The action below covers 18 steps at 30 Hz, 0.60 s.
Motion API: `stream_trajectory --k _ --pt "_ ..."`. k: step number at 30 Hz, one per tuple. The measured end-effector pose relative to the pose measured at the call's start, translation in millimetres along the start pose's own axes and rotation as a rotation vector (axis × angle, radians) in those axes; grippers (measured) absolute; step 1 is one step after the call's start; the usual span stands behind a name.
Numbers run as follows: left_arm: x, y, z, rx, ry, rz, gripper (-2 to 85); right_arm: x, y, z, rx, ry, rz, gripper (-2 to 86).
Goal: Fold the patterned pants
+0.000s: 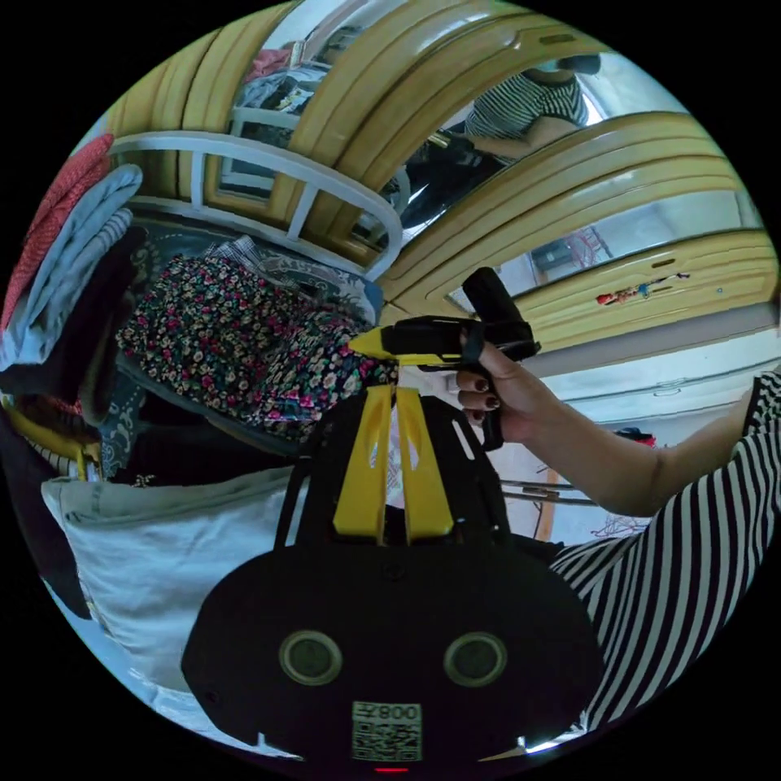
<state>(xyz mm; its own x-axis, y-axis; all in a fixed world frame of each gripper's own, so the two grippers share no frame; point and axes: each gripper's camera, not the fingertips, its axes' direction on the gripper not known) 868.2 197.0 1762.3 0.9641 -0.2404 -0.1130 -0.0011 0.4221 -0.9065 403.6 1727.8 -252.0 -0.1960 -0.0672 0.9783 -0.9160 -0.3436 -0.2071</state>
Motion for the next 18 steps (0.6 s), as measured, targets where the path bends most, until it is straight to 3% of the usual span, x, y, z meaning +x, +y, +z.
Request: stream_trajectory --k 9,18 --pt "30.7 155.9 -118.1 0.241 0.019 -0.204 0.2 -174.6 8.9 29.0 -0.038 -0.119 -0.438 0.0" --pt "77.4 347.1 -223.1 0.534 0.086 -0.309 0.8 -401.3 76.2 139.3 -0.150 -0.235 -0.903 0.0"
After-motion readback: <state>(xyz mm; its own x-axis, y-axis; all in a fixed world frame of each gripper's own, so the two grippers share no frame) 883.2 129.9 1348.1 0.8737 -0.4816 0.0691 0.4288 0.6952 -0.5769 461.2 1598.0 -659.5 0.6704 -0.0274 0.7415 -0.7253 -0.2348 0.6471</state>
